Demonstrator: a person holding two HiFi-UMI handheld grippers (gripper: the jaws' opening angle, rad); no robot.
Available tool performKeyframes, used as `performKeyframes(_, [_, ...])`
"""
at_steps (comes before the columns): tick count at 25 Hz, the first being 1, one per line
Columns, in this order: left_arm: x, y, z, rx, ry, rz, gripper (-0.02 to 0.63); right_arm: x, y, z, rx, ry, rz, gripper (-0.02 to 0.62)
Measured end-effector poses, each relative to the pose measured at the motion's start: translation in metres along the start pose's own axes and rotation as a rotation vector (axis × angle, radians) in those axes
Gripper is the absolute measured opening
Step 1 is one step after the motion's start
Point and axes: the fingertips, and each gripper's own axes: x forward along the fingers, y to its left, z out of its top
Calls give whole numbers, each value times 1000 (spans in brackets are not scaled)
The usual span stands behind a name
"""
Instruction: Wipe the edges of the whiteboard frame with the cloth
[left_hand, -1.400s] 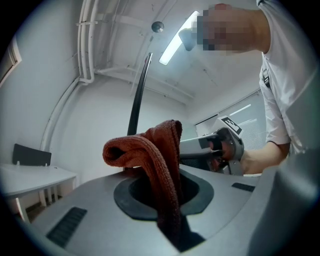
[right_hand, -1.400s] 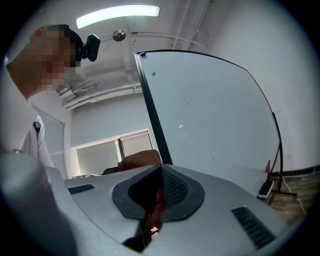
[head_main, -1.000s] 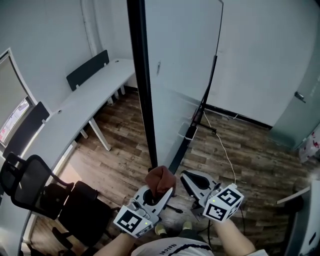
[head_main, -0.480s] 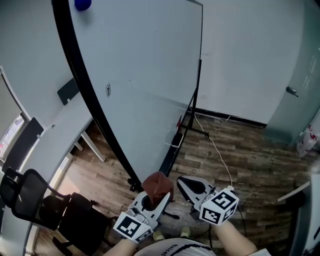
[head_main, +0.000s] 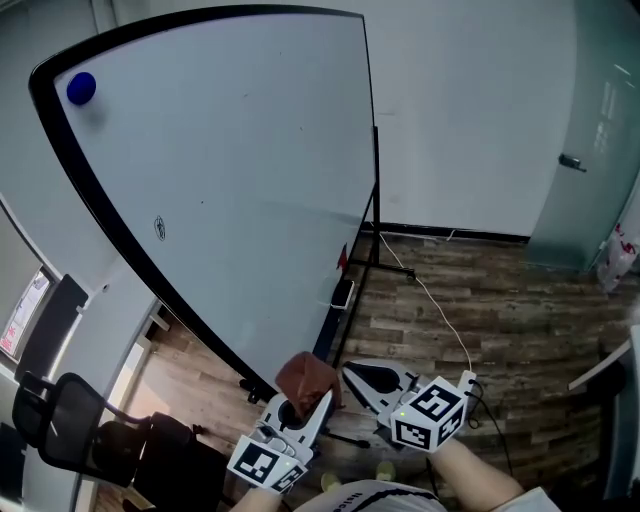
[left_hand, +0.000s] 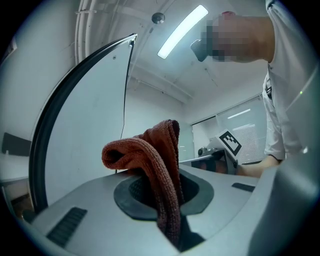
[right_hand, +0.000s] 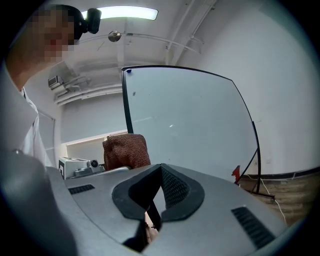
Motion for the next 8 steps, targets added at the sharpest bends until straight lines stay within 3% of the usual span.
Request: performKeyframes(8, [10,-1,-1,0,4,-6,61,-5,-10,2,-8,-2,-20,3])
